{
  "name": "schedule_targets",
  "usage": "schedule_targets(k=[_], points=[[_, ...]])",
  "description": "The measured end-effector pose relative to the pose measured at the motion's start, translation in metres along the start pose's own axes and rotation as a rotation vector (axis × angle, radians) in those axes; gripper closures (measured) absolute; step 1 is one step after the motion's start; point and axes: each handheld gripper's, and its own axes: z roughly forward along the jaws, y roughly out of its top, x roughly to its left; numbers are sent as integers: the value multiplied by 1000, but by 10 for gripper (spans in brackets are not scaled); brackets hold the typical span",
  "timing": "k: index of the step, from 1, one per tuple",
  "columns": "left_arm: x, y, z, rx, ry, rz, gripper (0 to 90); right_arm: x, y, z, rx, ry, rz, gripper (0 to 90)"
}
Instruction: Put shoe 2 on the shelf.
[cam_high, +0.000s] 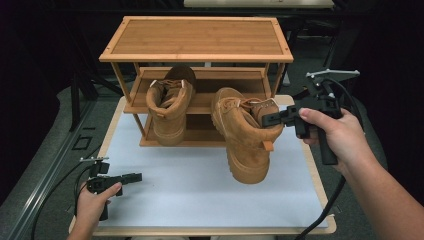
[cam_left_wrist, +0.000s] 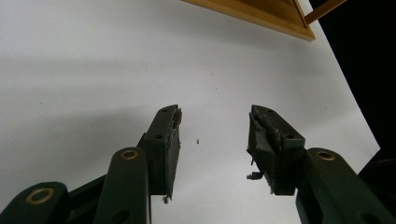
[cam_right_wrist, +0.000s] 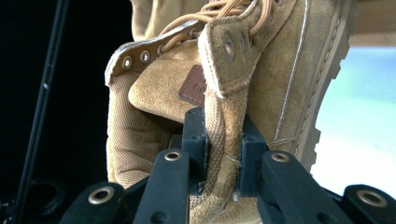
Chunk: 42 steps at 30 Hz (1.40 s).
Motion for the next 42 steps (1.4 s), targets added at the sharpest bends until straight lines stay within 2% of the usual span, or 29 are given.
schedule_targets(k=[4,9,14,17,18,23,29,32,33,35,37,38,41,42], points=[[1,-1,1,2,0,-3,531,-5,12,6,-43,18,7,781],[1,-1,3,9,0,-10,532,-9,28,14,-82,14,22,781],[2,1,4,6,-3,-2,532,-21,47,26,-151,-14,38,781],[2,1,4,10,-3,-2,532,-24,53,30,-173,-20,36,781],[3,0,5,10,1,-5,532,-26,59,37,-195,-41,31,781],[4,1,4,2,2,-4,532,-29,68,45,-223,-47,34,781],[4,1,5,8,1,-7,532,-31,67,57,-245,-55,31,781],[4,0,5,9,-2,-5,532,-32,64,66,-252,-42,33,780],[4,1,6,9,-2,-7,532,-32,62,69,-263,-54,23,779],[4,1,5,7,-1,-9,532,-32,60,73,-252,-43,23,768],[3,1,4,0,-2,-11,532,-30,57,74,-255,-69,-7,732],[2,1,4,-5,0,-6,532,-30,55,73,-243,-55,-3,675],[0,2,4,-5,-1,-4,532,-32,54,72,-237,-38,1,630],[-2,3,5,-6,3,13,532,-32,54,71,-239,-30,6,614]])
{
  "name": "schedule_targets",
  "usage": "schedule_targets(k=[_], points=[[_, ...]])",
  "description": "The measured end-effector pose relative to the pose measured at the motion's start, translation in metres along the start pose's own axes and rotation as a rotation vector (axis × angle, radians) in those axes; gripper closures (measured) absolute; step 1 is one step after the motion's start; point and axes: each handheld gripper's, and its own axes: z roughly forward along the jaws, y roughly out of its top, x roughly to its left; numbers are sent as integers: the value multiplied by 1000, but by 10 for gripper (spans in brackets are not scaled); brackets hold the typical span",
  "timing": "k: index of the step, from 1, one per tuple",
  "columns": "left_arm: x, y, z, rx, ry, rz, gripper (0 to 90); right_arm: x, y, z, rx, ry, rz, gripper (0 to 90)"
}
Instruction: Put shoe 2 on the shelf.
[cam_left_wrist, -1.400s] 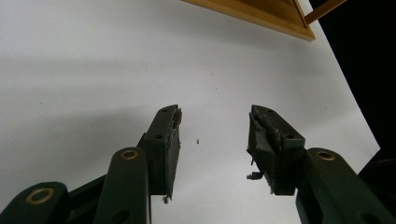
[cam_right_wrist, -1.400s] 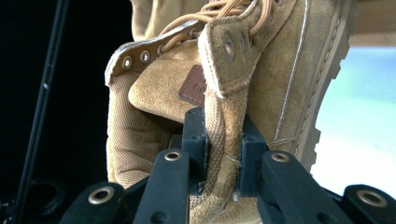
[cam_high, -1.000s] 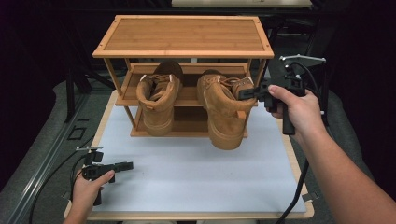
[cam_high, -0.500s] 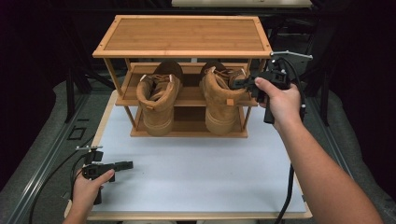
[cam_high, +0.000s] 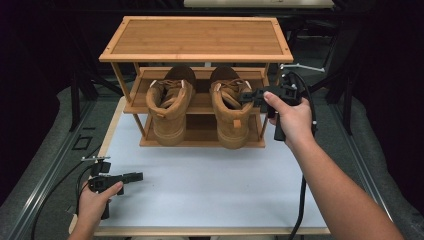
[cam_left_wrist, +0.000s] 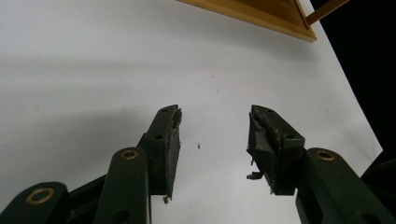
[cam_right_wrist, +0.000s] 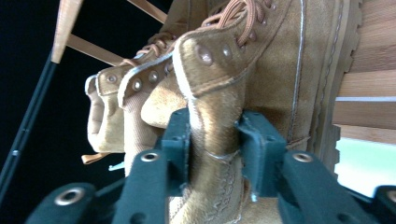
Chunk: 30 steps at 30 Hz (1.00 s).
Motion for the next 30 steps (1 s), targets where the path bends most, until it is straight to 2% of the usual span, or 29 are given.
schedule_targets(k=[4,8,10,14,15,18,19,21,22,23,26,28,30], points=[[-7,3,1,2,2,23,532,1,1,-3,3,15,2,577],[-13,10,1,1,12,57,534,4,1,-10,-7,-1,-30,568],[-17,15,0,-2,18,75,536,3,1,-16,-7,33,-10,562],[-26,28,-6,-24,21,97,548,2,1,-30,-11,37,-31,605],[-29,32,-8,-36,33,110,551,0,1,-33,-10,41,-39,619],[-38,46,-14,-78,70,189,561,-6,-1,-42,-19,42,-64,638],[-43,52,-15,-88,83,214,577,-8,-2,-44,-26,36,-85,658],[-48,61,-18,-104,102,251,675,-14,-4,-44,-36,4,-159,663],[-51,66,-19,-105,106,264,709,-18,-6,-41,-34,-13,-190,660],[-53,72,-19,-109,102,269,742,-22,-7,-37,-10,-22,-211,659],[-61,88,-20,-119,80,276,819,-34,-12,-26,22,-44,-223,701],[-65,96,-21,-119,82,288,869,-42,-14,-17,7,-70,-227,768],[-71,106,-19,-124,101,306,893,-46,-14,-13,-8,-81,-224,869]])
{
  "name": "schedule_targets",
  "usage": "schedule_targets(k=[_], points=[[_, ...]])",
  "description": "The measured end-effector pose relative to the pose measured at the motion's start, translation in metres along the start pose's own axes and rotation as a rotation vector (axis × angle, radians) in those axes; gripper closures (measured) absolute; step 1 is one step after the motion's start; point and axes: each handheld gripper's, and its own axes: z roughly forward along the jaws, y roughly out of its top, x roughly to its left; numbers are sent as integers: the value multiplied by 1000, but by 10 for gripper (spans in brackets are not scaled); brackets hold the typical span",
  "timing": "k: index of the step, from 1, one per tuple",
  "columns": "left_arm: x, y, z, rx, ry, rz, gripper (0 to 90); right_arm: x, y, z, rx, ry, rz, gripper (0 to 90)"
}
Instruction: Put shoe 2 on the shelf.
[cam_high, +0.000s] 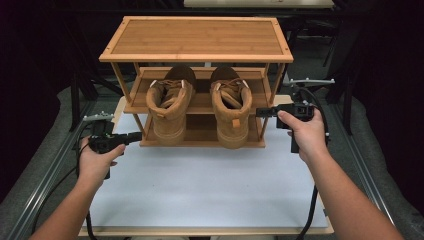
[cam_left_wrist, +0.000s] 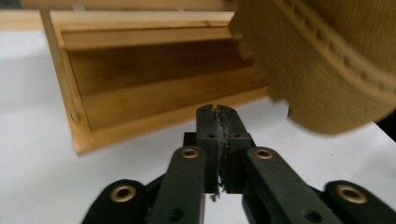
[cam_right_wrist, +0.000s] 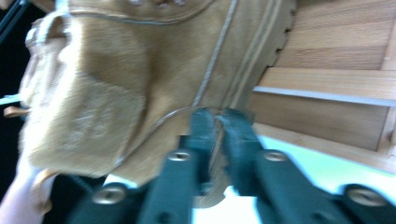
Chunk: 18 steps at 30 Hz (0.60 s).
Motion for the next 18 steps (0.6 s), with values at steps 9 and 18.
schedule_targets(k=[9,18], points=[[-14,33,22,-51,68,73,900,-14,-7,39,-29,-62,29,900],[-18,46,40,-74,36,33,900,-16,-8,50,-67,-53,33,900]])
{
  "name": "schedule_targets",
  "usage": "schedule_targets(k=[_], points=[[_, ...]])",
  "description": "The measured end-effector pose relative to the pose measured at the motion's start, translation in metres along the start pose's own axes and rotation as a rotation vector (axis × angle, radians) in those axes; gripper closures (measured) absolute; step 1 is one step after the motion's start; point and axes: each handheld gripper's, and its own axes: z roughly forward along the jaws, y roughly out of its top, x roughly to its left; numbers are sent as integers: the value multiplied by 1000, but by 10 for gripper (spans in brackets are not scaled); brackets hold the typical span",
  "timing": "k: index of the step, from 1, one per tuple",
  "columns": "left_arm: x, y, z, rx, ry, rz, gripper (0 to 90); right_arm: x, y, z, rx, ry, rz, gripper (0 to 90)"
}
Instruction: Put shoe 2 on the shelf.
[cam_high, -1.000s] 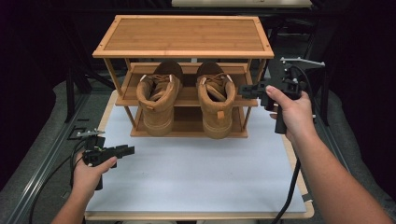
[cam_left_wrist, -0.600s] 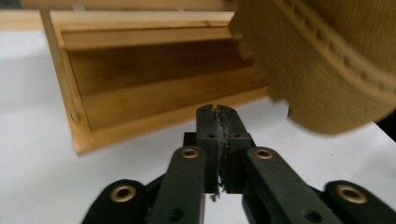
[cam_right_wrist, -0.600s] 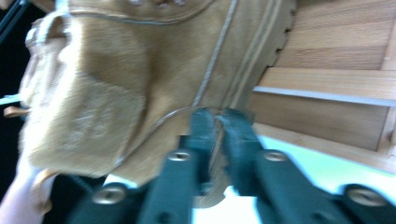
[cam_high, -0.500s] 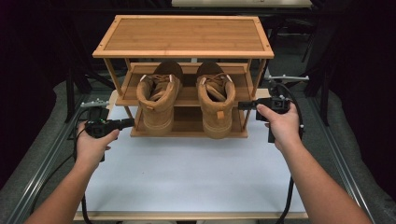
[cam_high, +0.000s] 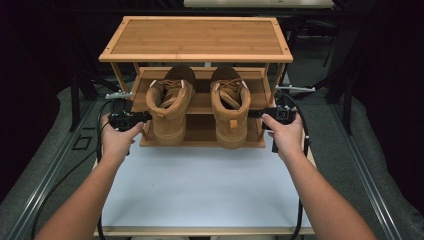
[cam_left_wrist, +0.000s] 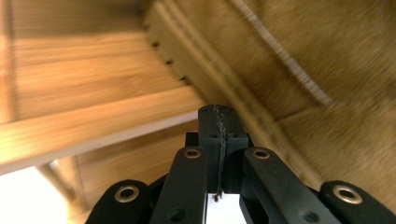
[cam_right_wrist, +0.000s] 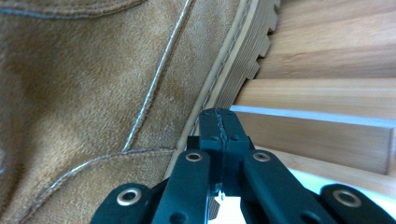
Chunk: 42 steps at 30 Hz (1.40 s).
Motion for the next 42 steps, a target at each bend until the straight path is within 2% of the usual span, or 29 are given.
schedule_targets(k=[1,3,4,7,9,11,12,14,15,17,22,23,26,27,29,31,33,34,35,37,40,41,42], points=[[0,0,0,3,-1,-9,900,0,0,0,-1,5,8,900],[1,1,0,4,-3,-25,900,1,-2,2,-17,17,-9,900],[1,1,0,7,-8,-36,900,2,-2,2,-9,-10,-14,900],[-1,3,1,14,7,-32,900,5,-1,5,-24,-22,-25,900],[-3,3,3,14,-9,-44,900,6,-1,8,-25,-15,-16,900],[-6,3,8,11,-53,-59,900,7,-1,12,-29,2,-13,900],[-9,3,11,13,-68,-58,900,9,-1,13,-25,-10,-11,900],[-14,4,14,18,-72,-47,900,11,-1,17,-37,6,-11,900],[-16,5,16,19,-74,-43,900,13,-1,19,-28,-6,-13,900],[-19,6,17,23,-50,-27,900,15,-1,24,-35,6,-12,900],[-22,7,17,24,-39,-46,900,15,-1,30,-49,11,-5,900],[-22,8,17,24,-44,-53,900,17,-2,31,-43,-7,-3,900],[-22,9,19,29,-38,-41,900,21,-3,36,-49,11,1,900],[-22,10,21,25,-46,-47,900,23,-4,37,-52,-4,-6,900],[-25,11,24,17,-25,-27,900,24,-4,36,-49,-42,-12,900],[-21,12,25,19,-44,-41,900,23,-5,35,-53,-27,-4,900],[-18,12,24,24,-58,-43,900,21,-6,37,-70,-1,15,900],[-18,11,24,26,-60,-40,900,21,-6,36,-54,-15,11,900],[-18,11,24,27,-58,-39,900,22,-6,36,-68,-19,4,900],[-20,10,23,25,-47,-25,900,23,-7,35,-58,-36,-20,900],[-20,8,14,-1,-96,-47,900,23,-9,30,-63,-3,-19,898],[-21,8,11,-1,-101,-44,900,24,-11,28,-61,4,-31,893],[-27,6,3,0,-99,-16,900,25,-13,25,-42,-12,-45,891]])
